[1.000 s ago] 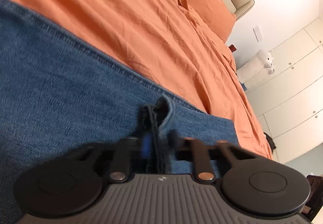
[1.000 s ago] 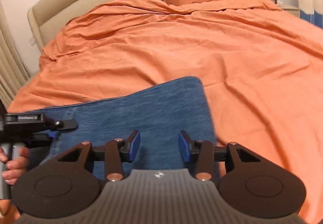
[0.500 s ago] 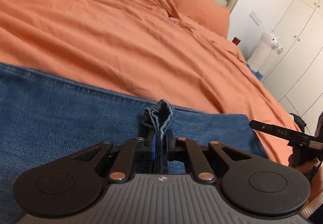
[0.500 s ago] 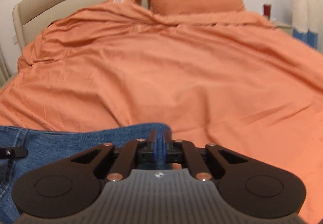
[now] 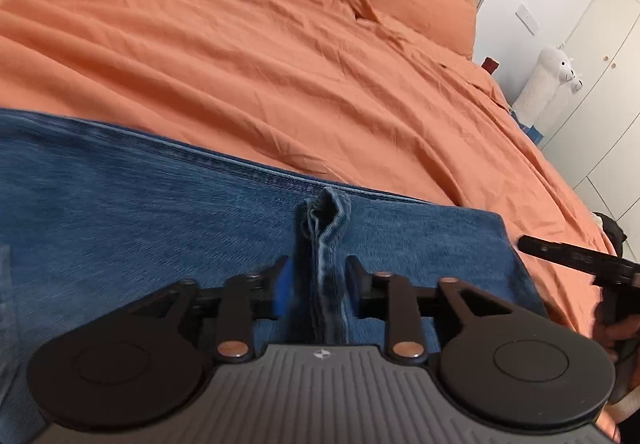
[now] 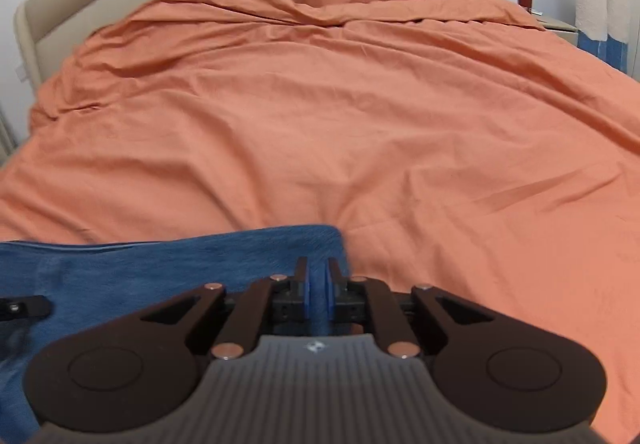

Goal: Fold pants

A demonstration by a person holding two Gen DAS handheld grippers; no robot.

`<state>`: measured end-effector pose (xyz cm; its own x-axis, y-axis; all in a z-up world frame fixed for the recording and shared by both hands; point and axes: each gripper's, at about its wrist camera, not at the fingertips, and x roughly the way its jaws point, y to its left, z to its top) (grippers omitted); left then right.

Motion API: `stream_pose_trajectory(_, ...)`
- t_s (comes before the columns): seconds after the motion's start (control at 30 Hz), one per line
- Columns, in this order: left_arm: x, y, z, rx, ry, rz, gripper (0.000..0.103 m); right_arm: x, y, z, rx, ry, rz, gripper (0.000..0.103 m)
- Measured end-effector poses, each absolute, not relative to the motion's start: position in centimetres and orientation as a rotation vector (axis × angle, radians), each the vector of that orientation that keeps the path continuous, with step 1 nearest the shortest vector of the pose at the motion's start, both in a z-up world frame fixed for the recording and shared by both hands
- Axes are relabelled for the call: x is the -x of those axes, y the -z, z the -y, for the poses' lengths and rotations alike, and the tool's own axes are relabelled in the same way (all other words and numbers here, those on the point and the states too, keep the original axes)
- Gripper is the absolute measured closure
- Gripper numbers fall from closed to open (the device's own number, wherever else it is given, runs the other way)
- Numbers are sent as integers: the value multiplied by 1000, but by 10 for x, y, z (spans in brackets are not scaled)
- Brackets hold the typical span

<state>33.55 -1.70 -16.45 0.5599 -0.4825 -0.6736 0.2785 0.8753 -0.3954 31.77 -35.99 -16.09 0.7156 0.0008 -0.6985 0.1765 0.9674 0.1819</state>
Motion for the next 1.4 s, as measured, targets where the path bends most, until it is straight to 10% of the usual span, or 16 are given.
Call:
stream_pose_trajectory(0.93,-274,158,20,144,395,-1020,51,-206,161,312,-75,58,-923,98)
stream_pose_trajectory(1.4,-259,63,-170,198,75,-866,36,-221,126,216,-94,-199,-743,98)
